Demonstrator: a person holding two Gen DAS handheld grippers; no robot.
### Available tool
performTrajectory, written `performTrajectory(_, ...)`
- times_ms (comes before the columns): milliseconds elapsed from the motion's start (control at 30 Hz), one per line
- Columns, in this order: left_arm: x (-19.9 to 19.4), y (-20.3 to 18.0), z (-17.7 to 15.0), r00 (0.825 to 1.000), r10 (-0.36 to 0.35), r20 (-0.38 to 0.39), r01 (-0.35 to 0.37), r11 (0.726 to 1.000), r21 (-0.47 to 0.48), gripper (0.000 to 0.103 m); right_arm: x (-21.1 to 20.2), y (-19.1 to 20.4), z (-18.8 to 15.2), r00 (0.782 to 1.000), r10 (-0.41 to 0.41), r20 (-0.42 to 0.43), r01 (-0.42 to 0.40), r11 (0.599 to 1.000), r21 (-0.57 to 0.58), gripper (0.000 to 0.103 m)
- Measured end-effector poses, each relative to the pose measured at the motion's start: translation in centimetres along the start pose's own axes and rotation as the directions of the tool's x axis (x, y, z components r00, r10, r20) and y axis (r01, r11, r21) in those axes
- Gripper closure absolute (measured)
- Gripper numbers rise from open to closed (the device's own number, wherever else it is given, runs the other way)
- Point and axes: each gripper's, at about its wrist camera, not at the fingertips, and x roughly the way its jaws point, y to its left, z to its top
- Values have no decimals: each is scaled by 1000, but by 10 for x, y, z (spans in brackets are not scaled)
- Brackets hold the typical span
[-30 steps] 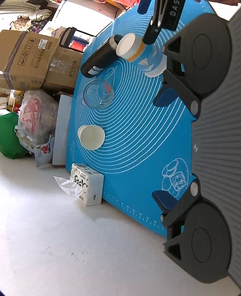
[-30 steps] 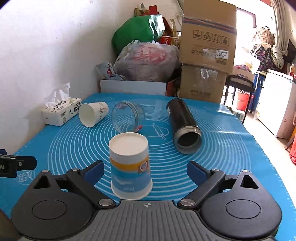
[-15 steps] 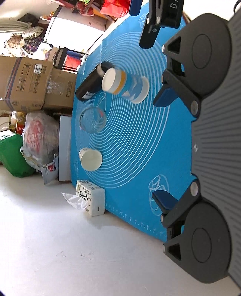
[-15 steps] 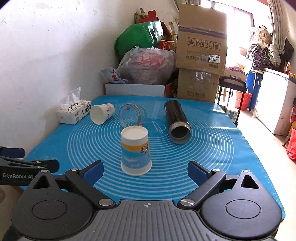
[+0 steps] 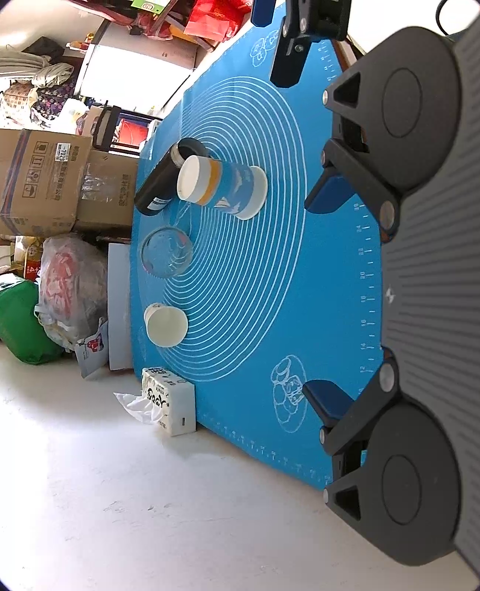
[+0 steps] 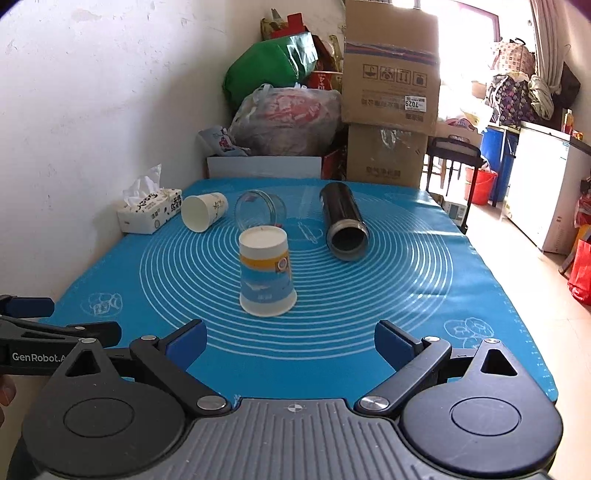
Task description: Flip cup upside down
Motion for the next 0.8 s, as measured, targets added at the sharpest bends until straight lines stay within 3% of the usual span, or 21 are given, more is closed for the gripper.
performTrajectory(800,-2,-2,-3,1000,-6,-3,6,1000,8,7,-5,-5,-8,1000,-5,-21,5,1000,-4,4)
